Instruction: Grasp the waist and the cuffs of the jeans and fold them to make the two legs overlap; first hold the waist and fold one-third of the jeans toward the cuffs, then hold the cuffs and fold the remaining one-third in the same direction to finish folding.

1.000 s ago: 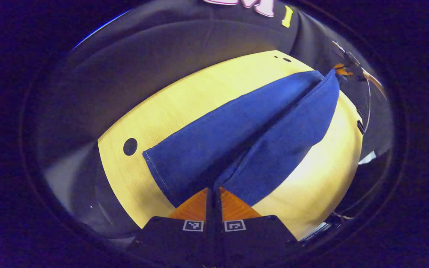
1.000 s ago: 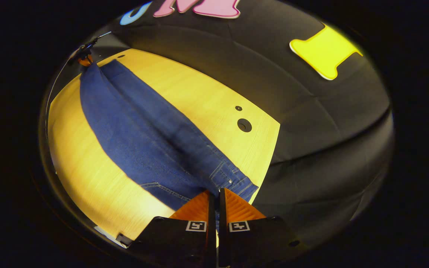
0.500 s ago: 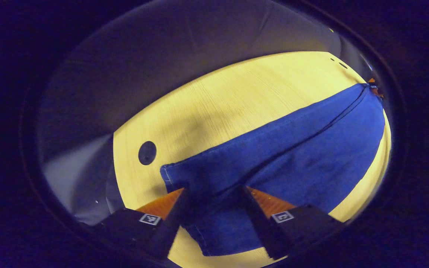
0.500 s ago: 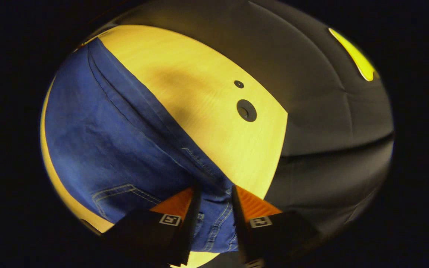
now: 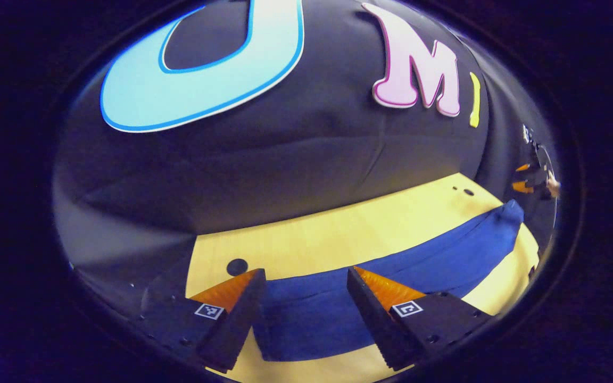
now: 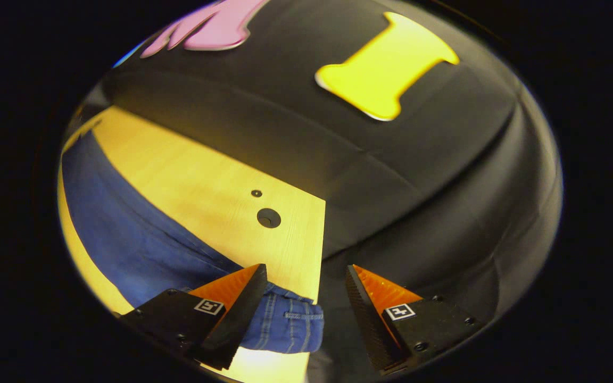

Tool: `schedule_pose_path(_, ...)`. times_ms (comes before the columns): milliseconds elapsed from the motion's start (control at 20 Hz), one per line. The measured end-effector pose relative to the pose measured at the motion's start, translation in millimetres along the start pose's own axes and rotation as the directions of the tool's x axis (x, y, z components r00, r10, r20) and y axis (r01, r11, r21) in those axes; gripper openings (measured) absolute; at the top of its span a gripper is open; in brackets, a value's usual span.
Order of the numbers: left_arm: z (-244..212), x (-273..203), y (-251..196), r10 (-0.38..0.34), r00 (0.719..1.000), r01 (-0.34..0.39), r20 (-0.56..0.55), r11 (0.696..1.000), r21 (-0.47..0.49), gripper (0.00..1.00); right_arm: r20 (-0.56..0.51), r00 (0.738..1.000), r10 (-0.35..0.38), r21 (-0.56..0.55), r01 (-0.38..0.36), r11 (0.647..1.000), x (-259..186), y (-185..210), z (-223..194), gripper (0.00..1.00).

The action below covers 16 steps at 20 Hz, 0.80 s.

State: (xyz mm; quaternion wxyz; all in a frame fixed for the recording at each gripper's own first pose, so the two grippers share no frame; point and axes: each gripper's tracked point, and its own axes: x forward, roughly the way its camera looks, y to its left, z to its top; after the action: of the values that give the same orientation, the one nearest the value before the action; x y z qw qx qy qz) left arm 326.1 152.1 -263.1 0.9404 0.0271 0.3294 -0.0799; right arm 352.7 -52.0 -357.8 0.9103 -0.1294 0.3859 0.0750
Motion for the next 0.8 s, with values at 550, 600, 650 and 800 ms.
schedule_pose_path(550, -32, -96, -96, -0.063, 0.996, 0.065, 0.063, 0.997, -0.033, 0.98, -0.326, 0.939, 0.111, 0.794, 0.209, 0.571, 6, 2, -165, 0.98)
schedule_pose_path(600, -40, -97, -95, -0.045, 0.998, 0.046, 0.035, 0.999, -0.010, 0.98, -0.333, 0.935, 0.122, 0.813, 0.219, 0.540, 13, 4, -169, 0.98)
schedule_pose_path(650, -46, -97, -94, -0.026, 1.000, 0.026, 0.009, 0.999, 0.019, 0.98, -0.334, 0.933, 0.131, 0.825, 0.222, 0.520, 16, 5, -172, 0.97)
schedule_pose_path(800, -57, -96, -100, 0.020, 0.999, -0.018, -0.043, 0.998, 0.062, 0.98, -0.333, 0.935, 0.123, 0.826, 0.226, 0.517, 19, -2, -172, 0.89)
